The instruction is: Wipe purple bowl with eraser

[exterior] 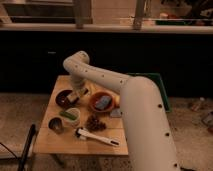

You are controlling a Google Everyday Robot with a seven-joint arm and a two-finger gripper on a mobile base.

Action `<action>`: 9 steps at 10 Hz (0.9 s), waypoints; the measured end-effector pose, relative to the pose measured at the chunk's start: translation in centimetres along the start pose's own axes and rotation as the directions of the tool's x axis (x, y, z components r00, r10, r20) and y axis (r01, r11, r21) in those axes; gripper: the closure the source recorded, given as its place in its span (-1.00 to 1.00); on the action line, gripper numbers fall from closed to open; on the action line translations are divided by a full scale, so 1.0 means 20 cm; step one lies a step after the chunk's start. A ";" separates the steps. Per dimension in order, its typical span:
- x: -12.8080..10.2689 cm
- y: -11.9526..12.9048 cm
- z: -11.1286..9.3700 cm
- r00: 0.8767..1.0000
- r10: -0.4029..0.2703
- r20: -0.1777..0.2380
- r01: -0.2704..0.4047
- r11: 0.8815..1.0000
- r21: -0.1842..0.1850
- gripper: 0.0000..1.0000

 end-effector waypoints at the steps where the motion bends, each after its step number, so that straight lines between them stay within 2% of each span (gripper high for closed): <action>1: -0.01 -0.07 -0.01 0.999 -0.029 -0.023 0.029 1.000 -0.009 0.83; 5: -0.03 -0.25 -0.01 0.997 -0.063 -0.044 0.064 0.998 0.002 0.83; 9: -0.11 -0.38 0.02 0.994 -0.107 -0.037 0.109 0.993 0.047 0.83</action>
